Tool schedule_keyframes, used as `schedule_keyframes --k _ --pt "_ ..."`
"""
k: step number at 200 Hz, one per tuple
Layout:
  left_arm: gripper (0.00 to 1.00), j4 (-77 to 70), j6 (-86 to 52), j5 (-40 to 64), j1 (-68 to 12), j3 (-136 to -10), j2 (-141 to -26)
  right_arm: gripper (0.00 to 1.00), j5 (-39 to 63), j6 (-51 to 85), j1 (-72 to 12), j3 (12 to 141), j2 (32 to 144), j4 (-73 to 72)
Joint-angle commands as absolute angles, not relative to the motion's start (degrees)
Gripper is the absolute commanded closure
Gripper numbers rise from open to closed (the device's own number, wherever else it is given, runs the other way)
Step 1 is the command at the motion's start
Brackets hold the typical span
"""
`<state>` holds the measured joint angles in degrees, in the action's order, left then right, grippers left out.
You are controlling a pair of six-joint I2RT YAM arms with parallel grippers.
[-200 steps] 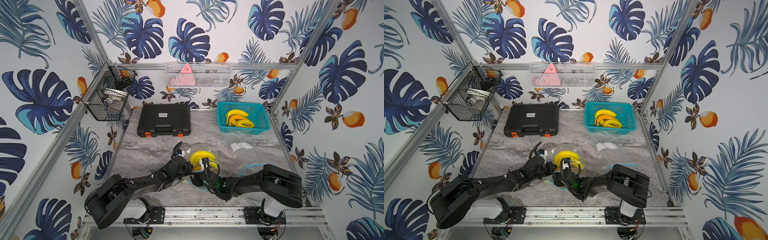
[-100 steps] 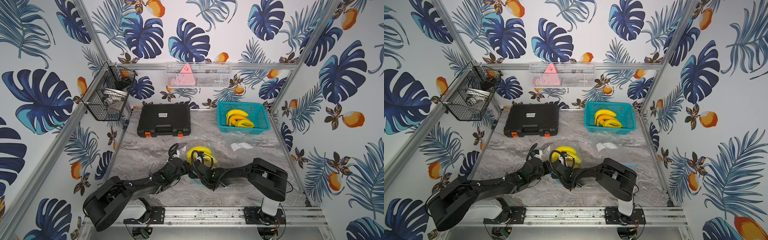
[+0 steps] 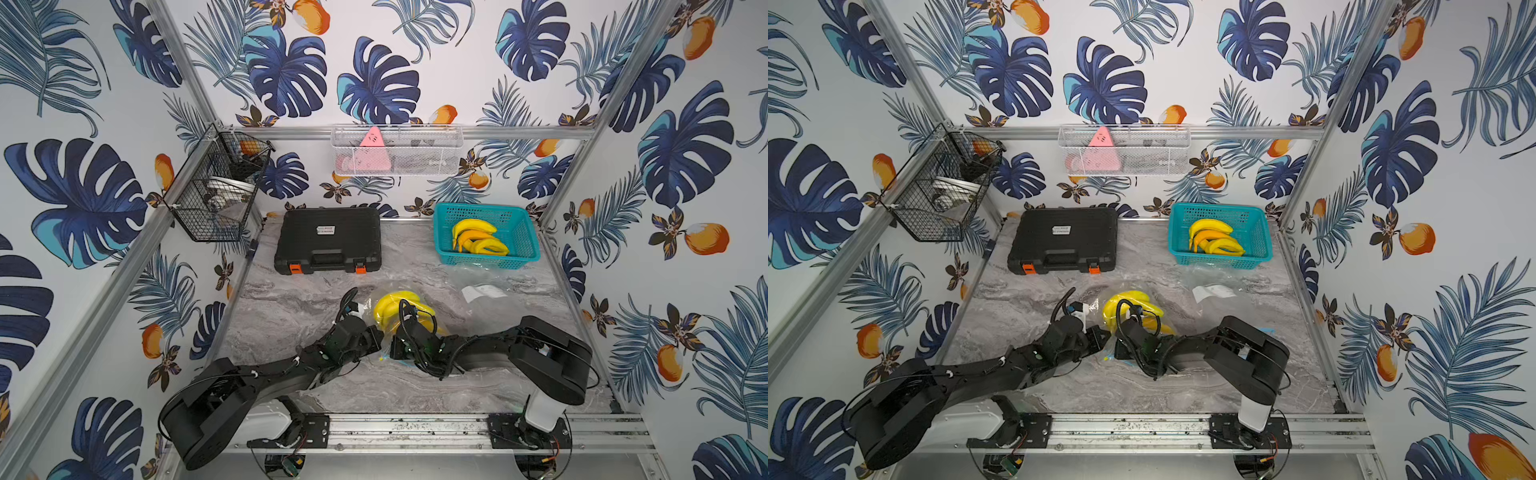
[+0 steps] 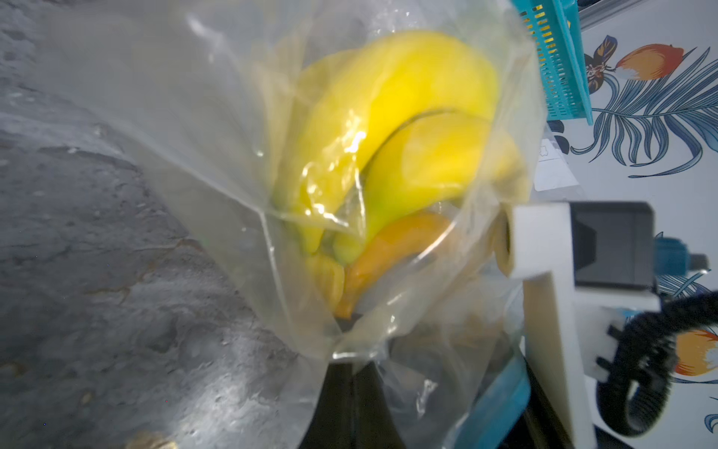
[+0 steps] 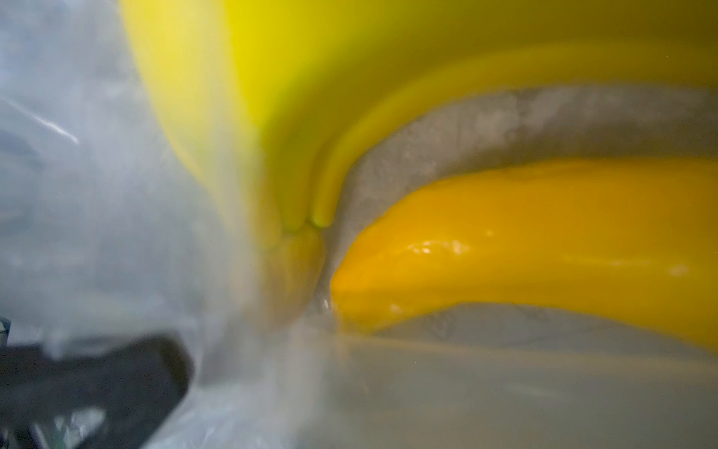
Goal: Open the zip-top bag and take out the banana
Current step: Pick up the banana from the zipper food storage bag, then place the banana in the basket.
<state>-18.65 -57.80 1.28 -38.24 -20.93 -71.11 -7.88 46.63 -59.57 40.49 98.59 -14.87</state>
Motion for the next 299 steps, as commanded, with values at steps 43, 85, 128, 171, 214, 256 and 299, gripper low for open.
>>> schedule_keyframes --k 43,85,128,171,214,256,299 --pt "1.0 -13.9 -49.7 -0.7 -34.8 -24.6 -73.6 1.0 3.7 39.5 -60.7 33.9 88.0 -3.3" --pt "1.0 -13.0 -47.4 -2.7 -34.1 -25.2 -73.9 1.0 6.8 37.3 -60.7 32.7 80.7 0.2" --pt "1.0 -12.5 -46.8 -2.5 -33.6 -26.8 -75.3 1.0 14.7 37.0 -61.0 29.5 69.6 4.1" --pt "1.0 -12.9 -47.1 -1.6 -32.8 -28.4 -77.9 1.0 23.3 34.4 -63.3 30.9 56.7 11.2" --pt "1.0 -12.9 -46.8 -0.4 -30.5 -29.4 -79.2 1.0 27.4 36.8 -63.4 32.1 38.5 14.5" --pt "1.0 -12.5 -46.1 -0.4 -29.2 -30.2 -80.0 1.0 27.8 38.5 -63.4 34.8 28.3 15.3" --pt "1.0 -13.6 -46.4 0.2 -28.9 -30.3 -81.1 1.0 1.0 26.4 -63.4 49.0 29.4 29.2"
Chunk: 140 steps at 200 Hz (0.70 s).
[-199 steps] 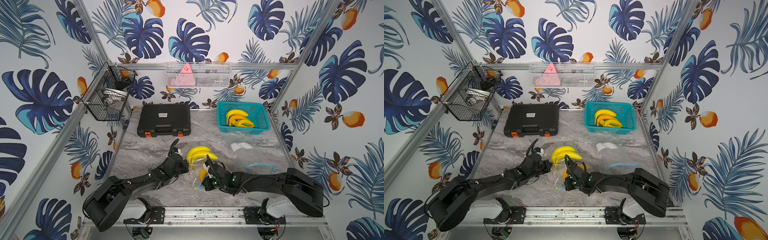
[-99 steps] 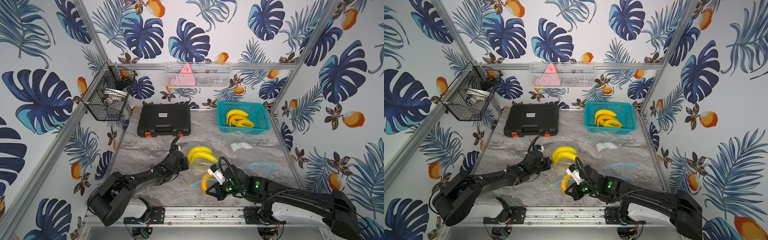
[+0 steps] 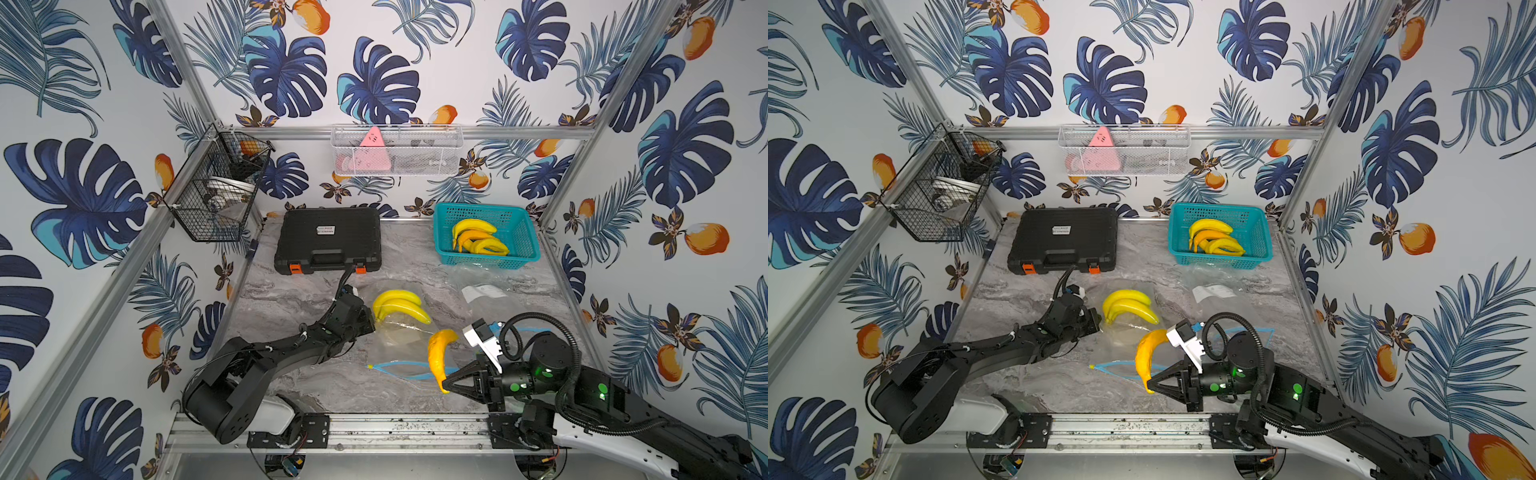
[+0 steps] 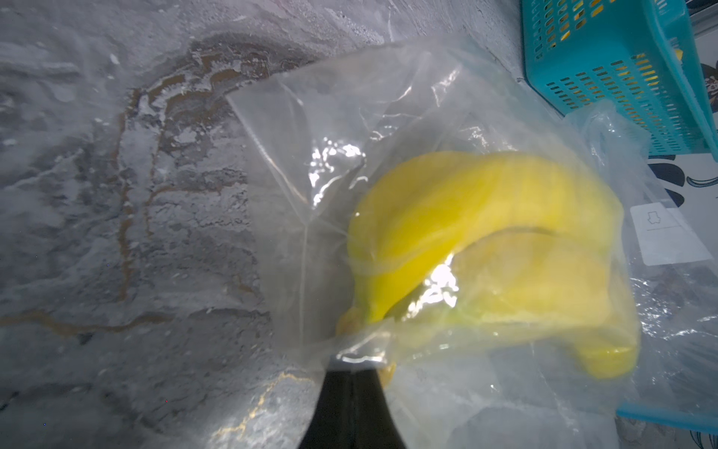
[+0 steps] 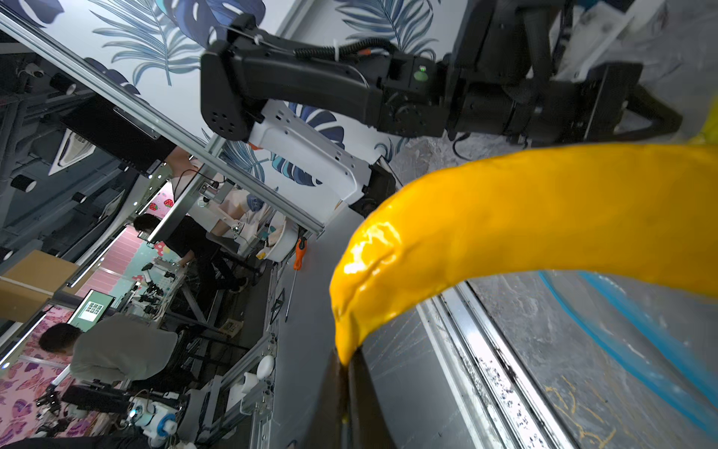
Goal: Open the zip-top bag and take out the banana
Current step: Place the banana in the basket.
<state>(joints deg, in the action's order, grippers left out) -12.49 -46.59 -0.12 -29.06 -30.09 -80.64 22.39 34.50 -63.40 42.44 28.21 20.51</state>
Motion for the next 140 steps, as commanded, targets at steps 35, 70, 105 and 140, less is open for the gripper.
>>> schedule_keyframes --k 35,70,105,140 --pt "1.0 -15.1 -47.1 2.0 -28.8 -30.1 -81.4 1.0 -26.6 12.5 -62.9 54.0 38.2 24.9" --pt "1.0 -17.5 -49.1 4.6 -29.0 -28.5 -80.7 1.0 -13.8 8.0 -42.9 59.4 52.7 19.5" --pt "1.0 -16.9 -49.1 4.2 -29.0 -27.6 -79.0 1.0 16.4 13.7 -14.0 60.4 67.3 7.9" --pt "1.0 -16.3 -48.0 4.8 -29.0 -29.4 -80.8 1.0 24.7 10.7 -6.1 71.8 88.9 4.4"
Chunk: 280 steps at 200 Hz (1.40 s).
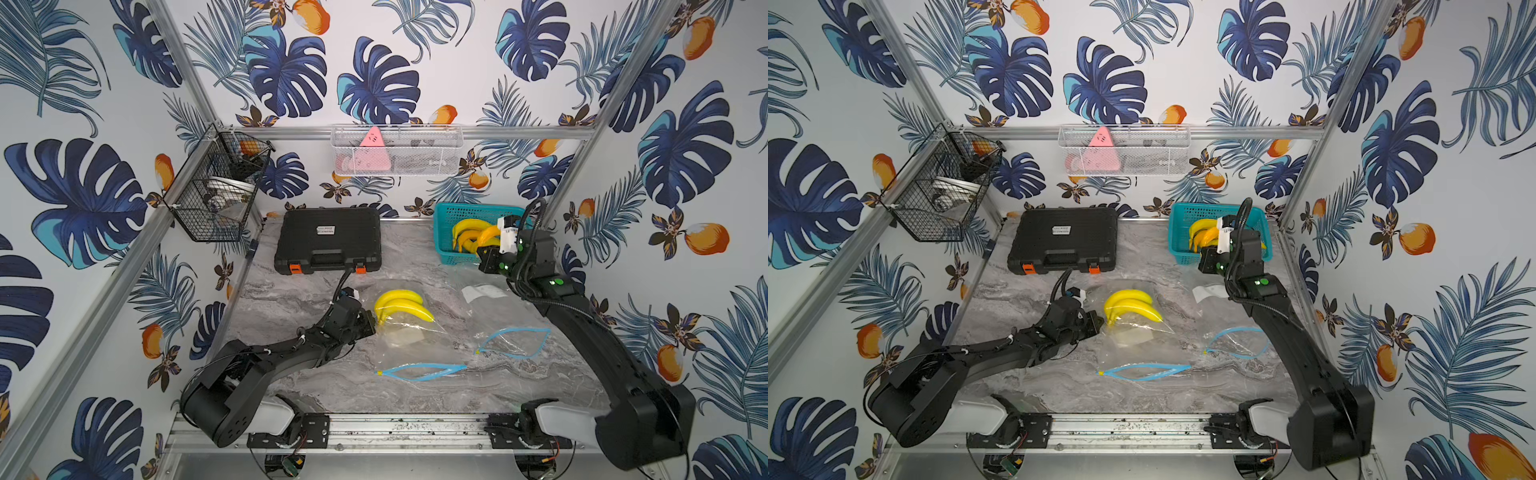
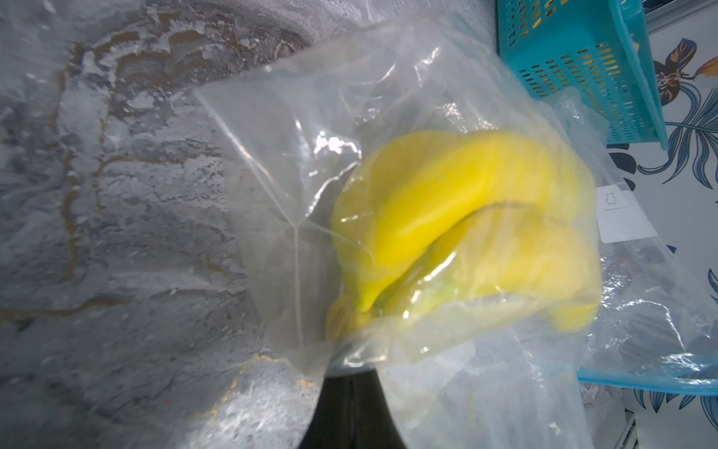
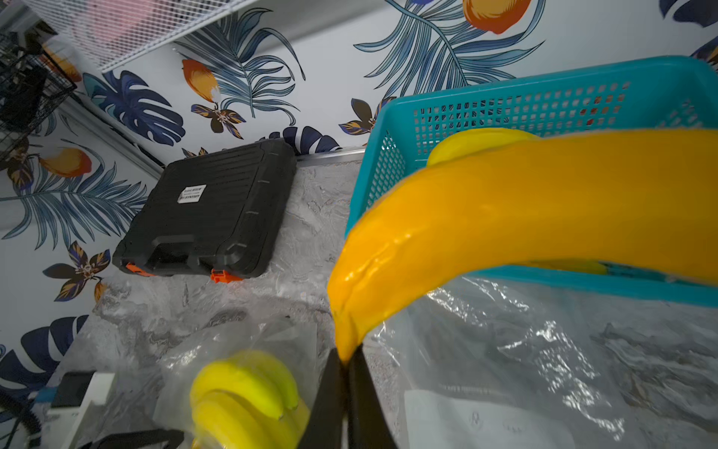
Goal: Open the zip-top bag and take out the banana
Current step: Place the banana in the basket, then pick up the banana from the zipper food storage bag.
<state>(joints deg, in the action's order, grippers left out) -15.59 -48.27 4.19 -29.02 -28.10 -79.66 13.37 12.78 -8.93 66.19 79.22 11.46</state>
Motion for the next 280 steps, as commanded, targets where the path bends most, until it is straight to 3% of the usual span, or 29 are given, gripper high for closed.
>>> schedule_keyframes --k 1,57,74,83,110,120,159,175,207,231,254,280 --pt "1.0 -16.3 -48.0 4.8 -29.0 -29.4 -80.9 1.0 24.7 10.6 -6.0 72.2 89.4 4.3" --pt "1.0 -19.1 -49.3 5.3 -29.1 -28.7 -83.5 1.0 24.2 7.6 -4.7 86.6 113.4 6.3" --pt "1.0 -19.4 -50.0 5.0 -29.1 -27.8 -82.7 0.71 24.7 8.1 -4.7 85.0 114.0 4.6" --pt "1.0 -19.0 -49.9 4.8 -29.1 -27.6 -81.8 0.56 23.6 8.7 -4.7 83.2 112.2 3.6" --pt "1.0 -17.2 -49.3 4.8 -29.1 -27.8 -80.2 0.46 22.4 9.1 -4.7 73.2 100.4 -1.1" --pt "1.0 -16.7 -49.0 4.5 -29.0 -27.9 -79.9 0.35 21.5 8.9 -4.7 70.1 95.1 -0.4" --pt "1.0 -17.0 -49.3 4.5 -28.9 -27.8 -80.9 0.32 22.9 11.6 -8.6 54.3 71.2 3.8" --pt "1.0 -17.5 -49.7 5.2 -28.9 -28.0 -81.8 0.34 20.3 12.8 -15.6 48.9 62.9 7.5" --pt "1.0 -17.5 -49.7 6.1 -28.5 -28.4 -82.5 0.42 5.2 17.2 -39.9 38.0 47.9 13.8" --pt "1.0 -16.6 -49.2 5.6 -28.2 -28.1 -81.3 0.56 2.0 25.1 -52.2 30.7 39.2 16.3" --pt "1.0 -15.3 -48.6 5.3 -27.8 -28.3 -79.9 0.6 -6.2 30.1 -68.2 26.4 37.8 15.2" --pt "1.0 -14.3 -48.5 5.1 -27.5 -28.4 -78.6 0.61 -20.3 33.1 -85.5 25.6 43.8 10.6"
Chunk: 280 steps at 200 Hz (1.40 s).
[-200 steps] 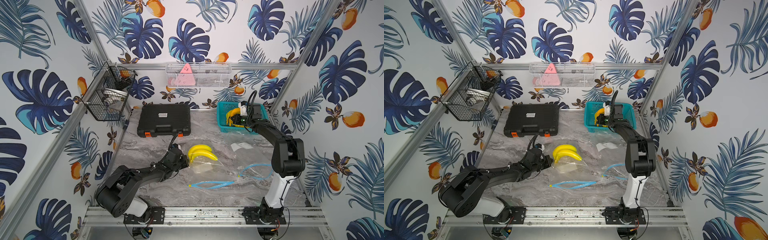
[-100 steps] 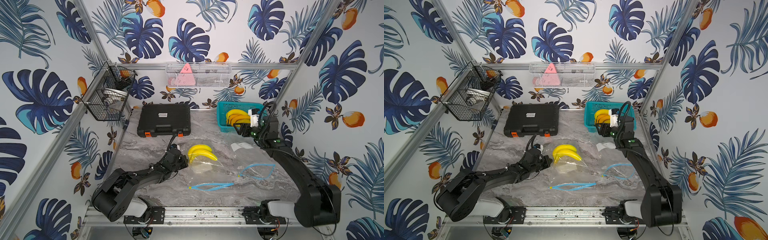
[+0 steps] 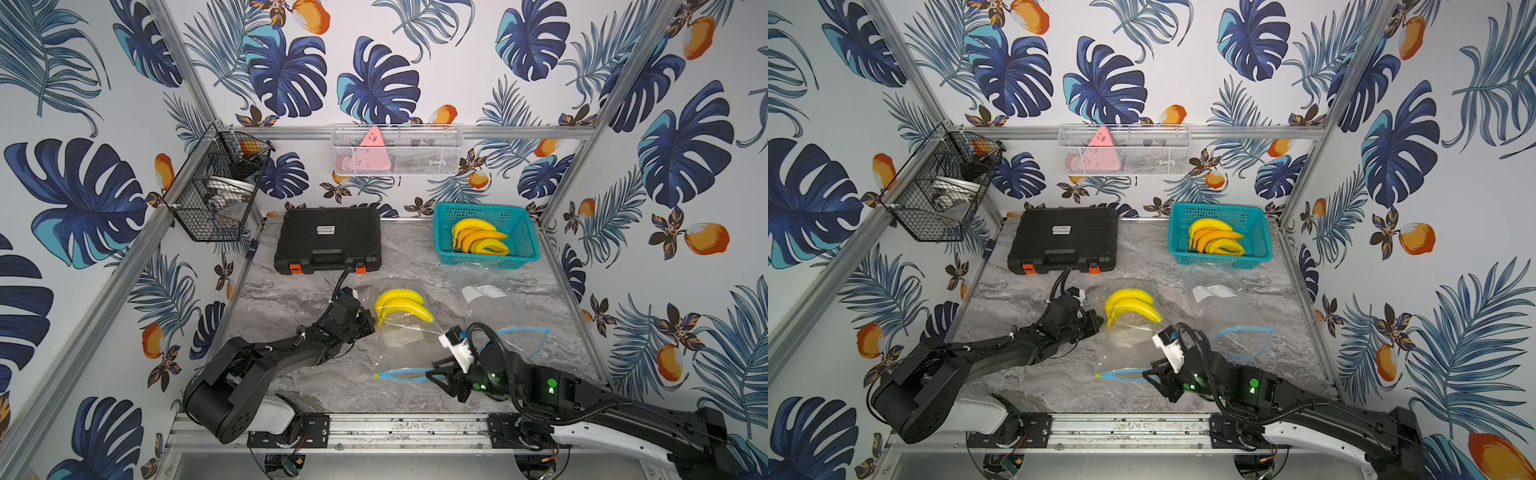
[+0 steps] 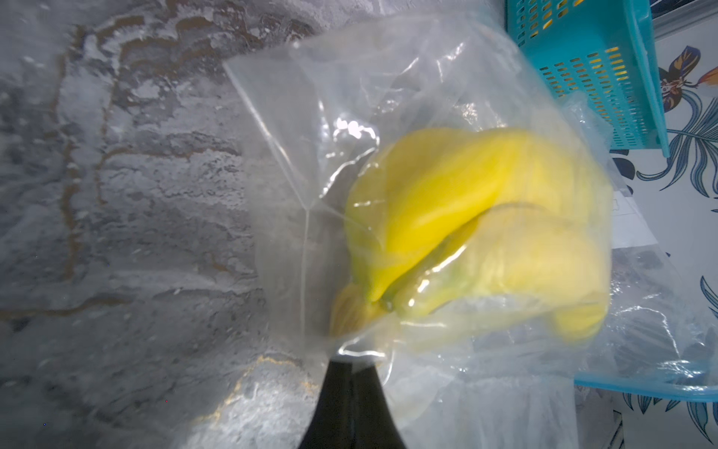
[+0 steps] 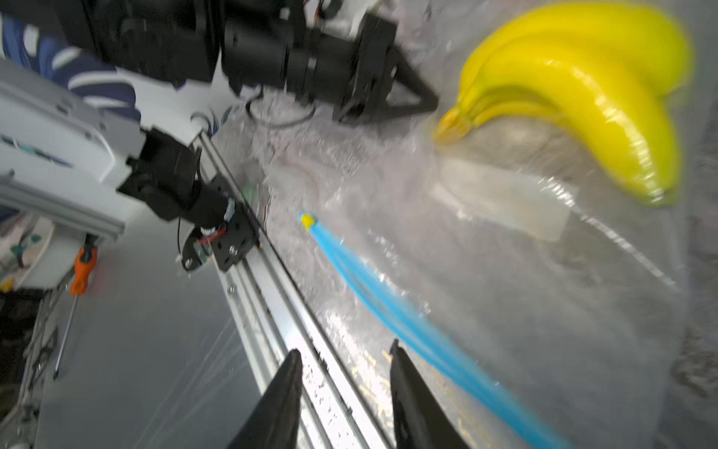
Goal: Open the zip-top bag and take out the banana
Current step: Pick up the banana from the zipper food storage bag.
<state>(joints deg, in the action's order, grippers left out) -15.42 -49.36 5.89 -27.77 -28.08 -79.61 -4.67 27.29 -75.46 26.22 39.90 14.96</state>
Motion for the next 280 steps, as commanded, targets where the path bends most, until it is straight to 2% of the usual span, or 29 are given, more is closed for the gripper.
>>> schedule_keyframes --k 1,21,54,84,124,178,217,247,280 --pt "1.0 -14.3 -48.5 5.1 -27.5 -28.4 -78.6 0.62 -20.7 33.3 -86.1 25.5 44.1 10.3" --pt "1.0 -14.1 -48.6 5.4 -27.5 -28.6 -78.6 0.65 -24.8 37.3 -91.9 23.8 53.1 1.7" --pt "1.0 -14.3 -48.9 6.3 -27.5 -28.0 -78.5 0.62 -30.2 40.0 -92.3 24.5 65.7 -7.0" --pt "1.0 -14.3 -49.3 6.6 -27.5 -27.0 -77.6 0.57 -34.9 40.4 -92.0 21.3 65.6 -14.0" --pt "1.0 -14.3 -49.8 6.2 -27.5 -26.9 -76.2 0.57 -32.7 41.8 -89.1 18.5 64.7 -16.3" --pt "1.0 -14.2 -50.4 6.5 -27.5 -26.9 -75.7 0.58 -30.3 42.8 -85.4 20.4 70.4 -15.5" --pt "1.0 -15.9 -51.8 7.7 -27.6 -26.1 -76.0 0.47 -31.5 44.4 -81.8 20.4 73.6 -16.8" --pt "1.0 -17.3 -53.3 8.6 -27.8 -24.9 -75.7 0.42 -32.4 43.5 -78.9 20.1 77.6 -23.8" --pt "1.0 -17.5 -53.9 8.0 -29.8 -24.3 -75.2 0.37 -28.9 39.1 -75.0 22.6 84.6 -33.1"
